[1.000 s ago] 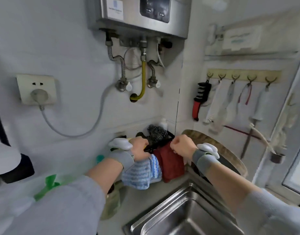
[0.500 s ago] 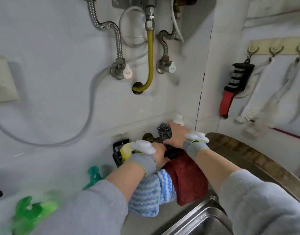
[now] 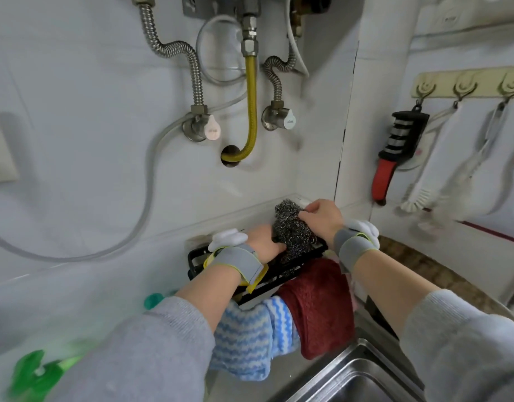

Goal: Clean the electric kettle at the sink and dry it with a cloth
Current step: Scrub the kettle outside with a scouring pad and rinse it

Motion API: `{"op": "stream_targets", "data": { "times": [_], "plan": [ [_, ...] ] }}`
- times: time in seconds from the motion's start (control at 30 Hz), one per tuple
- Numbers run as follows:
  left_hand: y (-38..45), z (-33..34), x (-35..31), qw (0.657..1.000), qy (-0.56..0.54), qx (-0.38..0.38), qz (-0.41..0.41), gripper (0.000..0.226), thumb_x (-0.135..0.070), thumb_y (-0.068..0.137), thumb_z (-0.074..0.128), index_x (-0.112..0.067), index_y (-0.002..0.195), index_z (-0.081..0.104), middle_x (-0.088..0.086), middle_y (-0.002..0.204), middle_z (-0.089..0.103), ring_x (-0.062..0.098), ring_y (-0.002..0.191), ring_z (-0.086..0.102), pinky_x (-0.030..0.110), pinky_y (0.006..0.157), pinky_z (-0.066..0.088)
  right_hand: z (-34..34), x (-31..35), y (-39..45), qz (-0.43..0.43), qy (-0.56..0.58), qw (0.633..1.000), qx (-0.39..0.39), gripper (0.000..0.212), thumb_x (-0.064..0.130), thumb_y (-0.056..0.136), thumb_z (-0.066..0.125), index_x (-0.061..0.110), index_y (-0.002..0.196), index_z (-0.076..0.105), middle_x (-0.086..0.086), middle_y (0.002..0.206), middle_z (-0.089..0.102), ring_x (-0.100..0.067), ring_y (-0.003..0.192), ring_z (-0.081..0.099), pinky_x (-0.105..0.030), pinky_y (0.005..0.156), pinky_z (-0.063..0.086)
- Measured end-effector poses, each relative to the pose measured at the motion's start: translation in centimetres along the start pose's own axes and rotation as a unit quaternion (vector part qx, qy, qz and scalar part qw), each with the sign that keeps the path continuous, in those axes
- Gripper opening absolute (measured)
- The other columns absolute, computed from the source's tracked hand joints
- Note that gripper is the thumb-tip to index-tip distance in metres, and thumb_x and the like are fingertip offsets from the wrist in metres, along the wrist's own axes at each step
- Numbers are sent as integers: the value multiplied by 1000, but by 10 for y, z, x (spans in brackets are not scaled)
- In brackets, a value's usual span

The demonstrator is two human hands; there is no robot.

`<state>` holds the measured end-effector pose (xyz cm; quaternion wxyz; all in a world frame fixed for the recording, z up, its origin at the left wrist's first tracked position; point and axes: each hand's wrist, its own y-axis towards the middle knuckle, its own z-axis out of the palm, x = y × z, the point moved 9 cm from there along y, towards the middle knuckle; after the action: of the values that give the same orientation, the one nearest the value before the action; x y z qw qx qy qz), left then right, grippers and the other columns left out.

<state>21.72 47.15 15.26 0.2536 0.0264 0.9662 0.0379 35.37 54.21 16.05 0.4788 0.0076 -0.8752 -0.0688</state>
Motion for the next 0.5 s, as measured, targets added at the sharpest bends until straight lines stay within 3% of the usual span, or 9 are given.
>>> {"op": "stream_targets", "data": {
  "times": [0.1, 0.27, 0.4, 0.5],
  "plan": [
    [7, 0, 0, 998, -55, -11, -25, 52, -21, 92, 59, -6, 138, 41, 12, 140, 49, 28, 129, 46, 29, 99, 35, -1, -6, 0, 10, 47, 999, -4, 21, 21, 82, 65, 13, 102, 64, -3, 97, 62, -19, 91, 57, -25, 77, 43],
    [18, 10, -6, 993, -113, -24, -30, 46, -9, 87, 64, -5, 130, 50, 14, 126, 59, 28, 119, 55, 25, 85, 38, 10, -3, -7, 6, 107, 993, 45, 21, 13, 86, 55, 9, 107, 59, -2, 86, 57, -12, 70, 52, -23, 56, 42],
    [25, 15, -2, 984, -175, -30, -33, 48, -6, 83, 68, -7, 128, 53, 15, 121, 64, 29, 112, 60, 29, 89, 44, 18, -9, -6, 43, 142, 986, 72, 24, 23, 86, 55, 13, 107, 55, -8, 99, 55, -16, 79, 50, -27, 63, 41],
    [32, 20, 2, 990, -133, -13, -35, 43, -13, 81, 71, -11, 123, 60, 11, 118, 67, 27, 107, 63, 37, 93, 48, 28, -15, -6, 67, 138, 981, 116, 48, 43, 77, 69, 14, 110, 51, -6, 103, 58, -21, 92, 57, -28, 67, 44]
  ]
}}
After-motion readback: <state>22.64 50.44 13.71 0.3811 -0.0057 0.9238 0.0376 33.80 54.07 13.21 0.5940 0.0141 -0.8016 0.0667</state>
